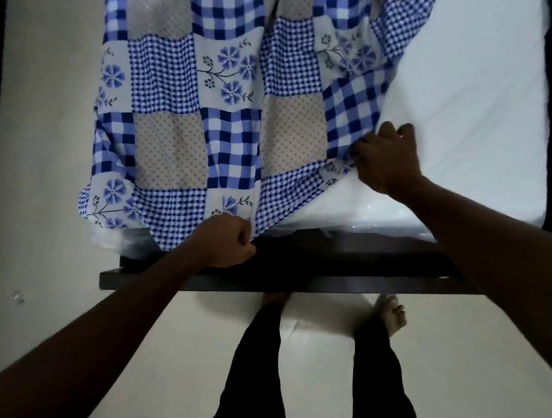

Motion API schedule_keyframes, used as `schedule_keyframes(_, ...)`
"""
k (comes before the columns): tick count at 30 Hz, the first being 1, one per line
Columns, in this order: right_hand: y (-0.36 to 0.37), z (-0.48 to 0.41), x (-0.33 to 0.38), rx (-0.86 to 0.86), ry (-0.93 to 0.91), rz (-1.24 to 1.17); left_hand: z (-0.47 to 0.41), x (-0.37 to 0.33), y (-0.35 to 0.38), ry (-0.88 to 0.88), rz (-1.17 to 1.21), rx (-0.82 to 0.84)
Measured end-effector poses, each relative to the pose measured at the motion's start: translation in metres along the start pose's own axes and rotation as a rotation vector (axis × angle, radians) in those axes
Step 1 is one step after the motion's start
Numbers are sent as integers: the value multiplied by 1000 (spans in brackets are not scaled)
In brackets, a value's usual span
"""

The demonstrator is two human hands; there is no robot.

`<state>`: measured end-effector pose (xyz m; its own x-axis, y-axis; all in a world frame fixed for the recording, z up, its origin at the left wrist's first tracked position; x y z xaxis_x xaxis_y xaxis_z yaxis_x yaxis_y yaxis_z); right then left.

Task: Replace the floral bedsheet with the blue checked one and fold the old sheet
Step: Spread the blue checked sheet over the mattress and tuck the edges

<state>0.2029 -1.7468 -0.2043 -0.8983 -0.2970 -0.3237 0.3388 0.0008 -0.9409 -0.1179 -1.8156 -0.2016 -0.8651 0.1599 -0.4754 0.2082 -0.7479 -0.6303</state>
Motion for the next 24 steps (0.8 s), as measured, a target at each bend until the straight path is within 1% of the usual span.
schedule_keyframes(2,9,8,-38,1,81,75,1,-1,0,-135,-188,34)
schedule_keyframes(4,20,18,-70,22,133,80,3,-6,4,-281,-294,34)
schedule_keyframes(6,27,30,-93,18,96,64,2,-22,10,-413,-374,29)
schedule_keyframes(7,31,37,-100,-12,61,42,0,-33,13,-437,-395,-5)
schedule_keyframes(8,33,46,-102,-50,25,2,-6,-47,14,-422,-393,-74)
schedule_keyframes(9,34,56,-107,-97,-14,-35,-15,-65,17,-357,-366,-169)
schedule_keyframes(10,36,65,-110,-134,-66,-62,-26,-85,19,-259,-319,-269)
schedule_keyframes(11,38,76,-115,-161,-122,-80,-39,-110,24,-156,-269,-327)
schedule_keyframes(13,44,96,-120,-208,-231,-107,-68,-163,32,23,-190,-310)
schedule_keyframes(15,47,113,-126,-271,-326,-169,-99,-225,41,100,-190,-270)
schedule_keyframes(17,50,121,-129,-305,-388,-310,-126,-274,50,96,-275,-267)
schedule_keyframes(19,54,121,-133,-284,-415,-443,-145,-300,54,9,-262,-240)
schedule_keyframes(21,60,120,-145,-239,-419,-455,-154,-312,58,-53,-162,-169)
schedule_keyframes(24,71,127,-165,-170,-486,-378,-150,-319,60,-20,-214,-173)
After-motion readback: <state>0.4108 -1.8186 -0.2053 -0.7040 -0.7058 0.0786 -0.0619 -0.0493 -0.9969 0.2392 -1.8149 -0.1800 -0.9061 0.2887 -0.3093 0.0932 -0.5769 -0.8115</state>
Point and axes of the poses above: each hand's wrist, its own z-axis away from the middle knuckle, its own y-axis out of the palm, x = y × z, the point moved 2 cm from there along -z, towards the middle knuckle, and after that the axes turned 7 degrees about z, right-handed, at the moved point
